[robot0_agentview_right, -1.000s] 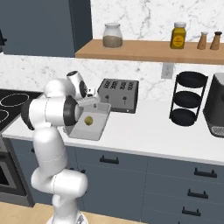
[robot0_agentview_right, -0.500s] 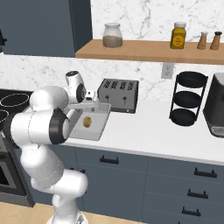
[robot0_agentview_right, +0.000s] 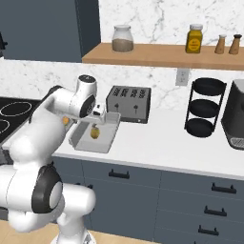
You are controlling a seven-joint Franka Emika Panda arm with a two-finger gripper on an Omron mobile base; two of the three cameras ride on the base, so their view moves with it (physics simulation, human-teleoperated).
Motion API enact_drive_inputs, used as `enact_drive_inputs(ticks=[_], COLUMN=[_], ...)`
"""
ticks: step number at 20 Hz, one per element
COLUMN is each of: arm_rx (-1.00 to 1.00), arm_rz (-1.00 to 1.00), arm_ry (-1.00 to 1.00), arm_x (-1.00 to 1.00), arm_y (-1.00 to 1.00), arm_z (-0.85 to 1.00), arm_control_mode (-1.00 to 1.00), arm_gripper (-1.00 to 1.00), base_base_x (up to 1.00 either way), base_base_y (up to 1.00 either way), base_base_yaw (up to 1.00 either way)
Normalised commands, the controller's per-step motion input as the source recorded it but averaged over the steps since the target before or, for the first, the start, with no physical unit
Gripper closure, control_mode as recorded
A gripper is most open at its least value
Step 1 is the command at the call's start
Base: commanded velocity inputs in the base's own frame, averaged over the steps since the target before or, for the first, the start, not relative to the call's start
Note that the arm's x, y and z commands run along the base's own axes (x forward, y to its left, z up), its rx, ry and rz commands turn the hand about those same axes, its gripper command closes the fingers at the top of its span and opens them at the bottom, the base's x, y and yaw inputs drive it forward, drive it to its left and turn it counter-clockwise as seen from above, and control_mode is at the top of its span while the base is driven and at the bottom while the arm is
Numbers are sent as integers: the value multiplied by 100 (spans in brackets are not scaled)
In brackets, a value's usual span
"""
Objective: Place one potato and one chicken drumstick in each tupperware on the nearby counter, to pack two identical lunches.
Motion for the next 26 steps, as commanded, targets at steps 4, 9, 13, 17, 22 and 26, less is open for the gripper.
enact_drive_inputs(ticks=[4,9,13,17,22,26], arm_rx=[1,-13,-14,-4,0,0], arm_rz=[1,1,1,0,0,0], arm_ry=[14,17,1,-6,-19,-26], arm_x=[-100,-99,-83,-66,-90,-89], arm_y=[-2,-1,0,0,0,0], arm_z=[45,32,31,9,0,6], arm_control_mode=[-100,-100,-100,-100,-100,-100], arm_gripper=[-100,-100,-100,-100,-100,-100], base_base_x=[0,0,0,0,0,0], base_base_y=[0,0,0,0,0,0], base_base_yaw=[0,0,0,0,0,0])
